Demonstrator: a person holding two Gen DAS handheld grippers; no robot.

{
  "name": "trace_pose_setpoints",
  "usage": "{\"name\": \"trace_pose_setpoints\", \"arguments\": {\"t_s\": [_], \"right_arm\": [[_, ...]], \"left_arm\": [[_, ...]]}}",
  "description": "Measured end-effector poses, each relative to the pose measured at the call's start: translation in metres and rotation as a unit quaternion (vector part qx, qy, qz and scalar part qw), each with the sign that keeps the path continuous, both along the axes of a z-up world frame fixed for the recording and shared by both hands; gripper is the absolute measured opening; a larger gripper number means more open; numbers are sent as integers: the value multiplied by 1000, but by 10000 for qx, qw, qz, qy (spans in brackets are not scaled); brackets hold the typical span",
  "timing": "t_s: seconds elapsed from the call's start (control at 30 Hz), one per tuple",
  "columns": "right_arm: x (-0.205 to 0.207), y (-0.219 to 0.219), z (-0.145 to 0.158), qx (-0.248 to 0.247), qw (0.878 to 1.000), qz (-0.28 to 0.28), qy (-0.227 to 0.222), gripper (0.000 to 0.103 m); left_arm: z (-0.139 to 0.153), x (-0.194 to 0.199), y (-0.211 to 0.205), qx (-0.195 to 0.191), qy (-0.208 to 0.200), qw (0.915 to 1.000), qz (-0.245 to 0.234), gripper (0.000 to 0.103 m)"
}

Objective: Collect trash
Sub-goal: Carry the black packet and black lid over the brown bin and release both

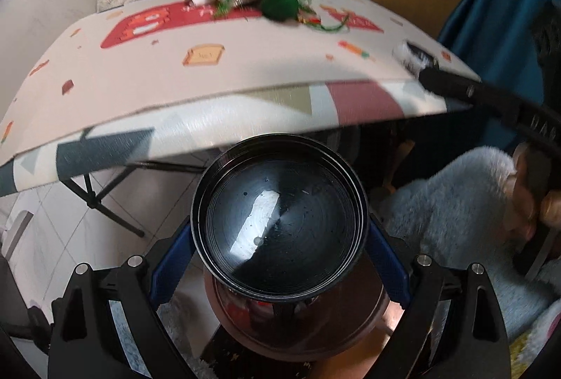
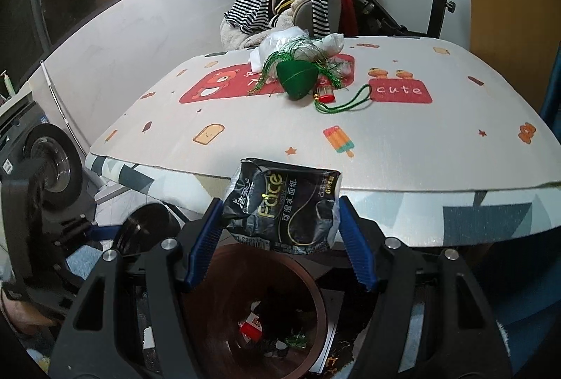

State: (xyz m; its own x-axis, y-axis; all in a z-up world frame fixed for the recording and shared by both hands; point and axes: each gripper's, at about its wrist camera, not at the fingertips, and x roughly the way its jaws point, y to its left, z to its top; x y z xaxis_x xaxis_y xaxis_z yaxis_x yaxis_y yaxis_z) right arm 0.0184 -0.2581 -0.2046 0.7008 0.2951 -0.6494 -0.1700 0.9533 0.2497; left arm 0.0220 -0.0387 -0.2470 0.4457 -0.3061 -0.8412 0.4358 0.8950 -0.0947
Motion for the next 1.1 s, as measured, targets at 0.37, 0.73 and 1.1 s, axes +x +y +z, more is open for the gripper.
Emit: {"name": "trace_pose_setpoints", "arguments": {"t_s": [0.37,0.73,1.1], "right_arm": [[-3,-1,-5,9,10000,-29,51,66],[-5,2,-18,72,9999,89,97,66],[-8,40,-32,-326,9965,753,185,66]], "left_arm": [[-13,0,-7,165,49,9998,-126,97],[19,3,28,-179,-470,9975,490,97],[54,-18,64,-326,-1258,9864,1005,97]]}}
